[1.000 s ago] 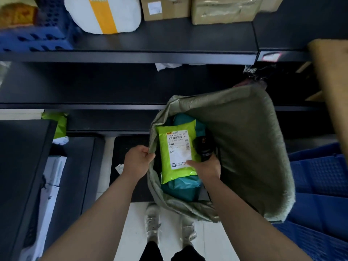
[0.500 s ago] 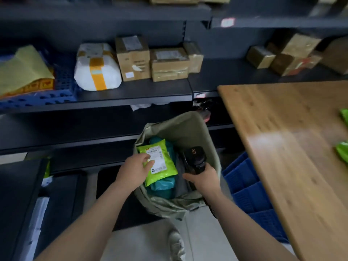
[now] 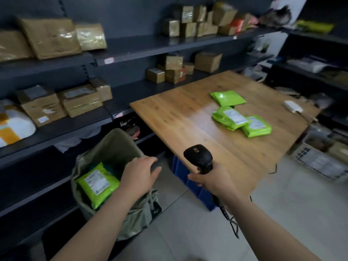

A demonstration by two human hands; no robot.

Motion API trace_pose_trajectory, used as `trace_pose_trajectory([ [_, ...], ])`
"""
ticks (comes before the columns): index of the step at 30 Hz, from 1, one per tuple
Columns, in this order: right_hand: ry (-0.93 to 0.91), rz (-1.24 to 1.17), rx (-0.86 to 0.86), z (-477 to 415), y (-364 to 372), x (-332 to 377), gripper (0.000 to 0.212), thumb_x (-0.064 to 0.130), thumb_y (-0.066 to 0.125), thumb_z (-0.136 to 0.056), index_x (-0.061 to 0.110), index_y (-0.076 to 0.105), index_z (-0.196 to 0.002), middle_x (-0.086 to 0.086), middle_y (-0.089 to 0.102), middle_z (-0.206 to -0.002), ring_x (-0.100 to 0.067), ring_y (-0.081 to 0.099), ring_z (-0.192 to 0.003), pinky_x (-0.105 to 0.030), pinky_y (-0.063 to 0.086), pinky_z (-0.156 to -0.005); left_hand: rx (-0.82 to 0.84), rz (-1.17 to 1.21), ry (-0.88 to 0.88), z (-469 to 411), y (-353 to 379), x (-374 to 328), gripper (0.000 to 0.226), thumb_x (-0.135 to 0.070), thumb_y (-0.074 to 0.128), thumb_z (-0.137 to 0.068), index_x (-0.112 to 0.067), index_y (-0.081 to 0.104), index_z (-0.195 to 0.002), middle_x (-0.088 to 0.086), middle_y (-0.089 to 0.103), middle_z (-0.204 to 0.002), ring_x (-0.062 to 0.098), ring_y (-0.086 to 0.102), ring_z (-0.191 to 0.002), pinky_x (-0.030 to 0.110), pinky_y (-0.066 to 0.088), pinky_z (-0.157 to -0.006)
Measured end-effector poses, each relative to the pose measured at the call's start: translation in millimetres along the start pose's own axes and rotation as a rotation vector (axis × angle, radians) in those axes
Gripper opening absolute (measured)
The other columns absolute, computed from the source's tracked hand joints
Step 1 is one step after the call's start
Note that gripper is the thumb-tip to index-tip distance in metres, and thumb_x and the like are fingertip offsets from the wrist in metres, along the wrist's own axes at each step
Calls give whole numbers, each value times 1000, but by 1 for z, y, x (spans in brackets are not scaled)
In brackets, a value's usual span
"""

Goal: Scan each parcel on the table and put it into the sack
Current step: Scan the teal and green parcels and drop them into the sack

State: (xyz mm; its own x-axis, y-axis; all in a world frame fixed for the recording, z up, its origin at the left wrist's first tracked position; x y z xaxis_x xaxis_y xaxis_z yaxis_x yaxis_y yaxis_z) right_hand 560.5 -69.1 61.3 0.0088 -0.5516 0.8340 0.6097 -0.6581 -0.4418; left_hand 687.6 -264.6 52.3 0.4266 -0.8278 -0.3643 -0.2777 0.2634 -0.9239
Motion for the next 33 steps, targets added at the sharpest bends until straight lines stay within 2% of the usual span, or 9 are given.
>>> trace_pose_trajectory([
  [4, 7, -36, -103, -4, -81, -22, 39, 29, 87, -69, 18, 61, -96, 3, 70, -75, -1, 65, -51, -19, 46, -49, 37, 2, 113, -35, 21, -78, 42, -47, 47, -95, -23, 56, -129, -5, 59, -126, 19, 55, -112, 35, 48, -91],
  [7, 4, -77, -164, -20, -142, -39, 36, 26, 88, -68, 18, 60, -90, 1, 67, -73, 1, 61, -45, -15, 42, -41, 43, 19, 143, -64, 43, -137, 43, -44, 48, -96, -21, 54, -132, -2, 60, -128, 19, 56, -112, 33, 46, -94],
  [13, -2, -94, -196, -72, -251, -66, 35, 24, 87, -69, 19, 58, -87, 3, 67, -82, -2, 61, -47, -20, 43, -46, 40, 2, 84, -127, 89, -236, 43, -46, 49, -95, -22, 56, -130, 0, 60, -128, 23, 56, -115, 35, 45, -96],
  [16, 6, -89, -193, -104, -289, -76, 35, 23, 87, -69, 14, 60, -90, 1, 67, -78, -4, 61, -48, -22, 44, -50, 16, 18, 56, -154, 107, -266, 41, -43, 52, -93, -21, 59, -127, 3, 63, -124, 25, 57, -113, 35, 46, -93],
  [20, 13, -105, -161, -156, -317, -79, 34, 20, 85, -71, 10, 60, -92, -3, 63, -72, -3, 56, -41, -21, 43, -45, 26, 30, -5, -190, 125, -285, 40, -42, 53, -93, -22, 59, -127, 3, 64, -122, 25, 58, -112, 35, 47, -91],
  [24, 41, -128, -129, -220, -328, -73, 33, 19, 85, -72, 15, 56, -89, -2, 62, -68, -2, 53, -36, -21, 41, -44, 45, 33, -58, -235, 141, -285, 39, -40, 53, -93, -22, 58, -127, 2, 63, -124, 24, 57, -114, 34, 46, -90],
  [29, 50, -147, -103, -307, -324, -63, 33, 16, 85, -71, 16, 54, -84, -2, 60, -73, -13, 61, -50, -25, 42, -46, 61, 50, -121, -301, 158, -272, 36, -42, 54, -93, -24, 60, -123, 3, 63, -120, 25, 59, -110, 34, 47, -86],
  [33, 91, -135, -65, -365, -316, -57, 30, 17, 84, -74, 13, 57, -86, -8, 60, -77, -20, 61, -62, -32, 49, -55, 142, 59, -172, -350, 181, -256, 38, -41, 53, -92, -21, 60, -123, 5, 64, -119, 26, 59, -111, 35, 48, -86],
])
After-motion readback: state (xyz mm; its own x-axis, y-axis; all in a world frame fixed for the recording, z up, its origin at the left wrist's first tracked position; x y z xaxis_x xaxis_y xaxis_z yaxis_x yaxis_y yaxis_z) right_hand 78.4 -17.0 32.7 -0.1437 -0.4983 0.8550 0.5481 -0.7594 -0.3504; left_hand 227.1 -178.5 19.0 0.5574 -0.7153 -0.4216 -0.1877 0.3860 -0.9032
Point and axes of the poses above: each hand's wrist, its own z-axis away from the middle knuckle, its own y-axis out of the palm, x = y × z, the point moved 3 cm from there along -z, towards the middle knuckle
